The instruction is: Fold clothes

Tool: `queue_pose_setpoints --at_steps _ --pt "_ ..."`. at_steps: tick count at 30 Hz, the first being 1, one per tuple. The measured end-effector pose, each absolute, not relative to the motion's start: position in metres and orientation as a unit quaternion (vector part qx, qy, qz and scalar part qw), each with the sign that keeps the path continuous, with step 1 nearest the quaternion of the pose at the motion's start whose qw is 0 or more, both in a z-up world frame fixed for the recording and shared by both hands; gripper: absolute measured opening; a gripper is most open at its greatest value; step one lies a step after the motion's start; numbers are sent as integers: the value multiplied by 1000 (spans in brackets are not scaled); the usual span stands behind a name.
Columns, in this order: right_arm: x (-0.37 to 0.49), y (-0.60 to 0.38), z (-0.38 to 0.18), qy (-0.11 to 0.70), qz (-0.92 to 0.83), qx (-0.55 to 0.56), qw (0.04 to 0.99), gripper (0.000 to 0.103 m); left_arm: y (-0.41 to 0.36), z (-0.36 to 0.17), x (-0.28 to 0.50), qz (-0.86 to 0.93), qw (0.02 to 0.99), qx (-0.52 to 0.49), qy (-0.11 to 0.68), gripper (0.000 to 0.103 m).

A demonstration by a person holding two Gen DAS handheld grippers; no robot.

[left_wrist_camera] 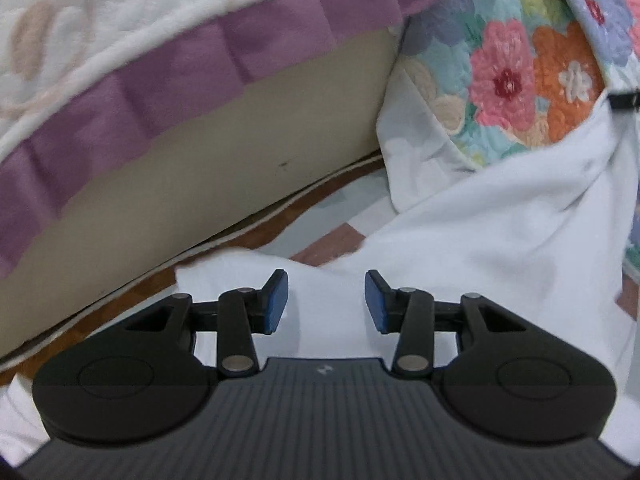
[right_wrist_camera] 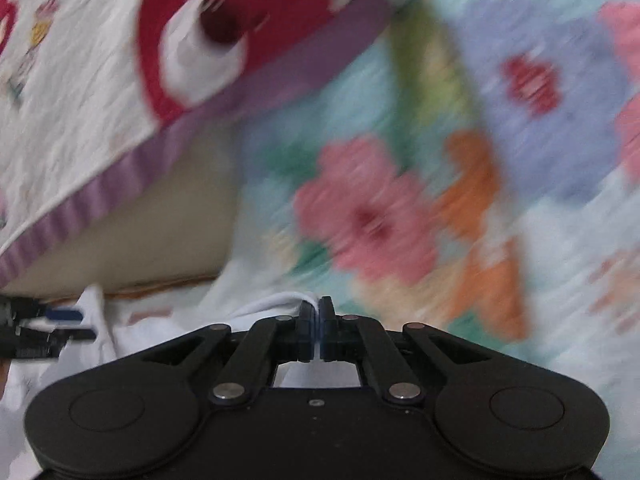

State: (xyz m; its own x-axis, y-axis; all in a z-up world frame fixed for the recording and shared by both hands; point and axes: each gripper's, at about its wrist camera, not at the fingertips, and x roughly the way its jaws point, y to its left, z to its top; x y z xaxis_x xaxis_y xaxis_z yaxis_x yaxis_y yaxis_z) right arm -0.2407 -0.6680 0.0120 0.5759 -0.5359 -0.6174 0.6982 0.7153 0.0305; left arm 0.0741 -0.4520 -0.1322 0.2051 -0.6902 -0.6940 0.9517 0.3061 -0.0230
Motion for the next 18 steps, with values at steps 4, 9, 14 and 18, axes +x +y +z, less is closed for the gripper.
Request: queue_pose_setpoints --at_steps 4,9,14,18 --pt "-241 -686 11 352 -384 94 849 2 -473 -144 74 -533 747 258 303 42" --pt "-239 -714 -24 415 -419 94 802 1 -476 -151 95 -495 763 266 318 42" --pt "-236 -727 -41 431 -446 84 780 44 -468 -145 138 -487 763 204 372 46" --pt "-247 -716 -22 351 -401 132 836 44 -464 -142 154 -512 745 154 399 49"
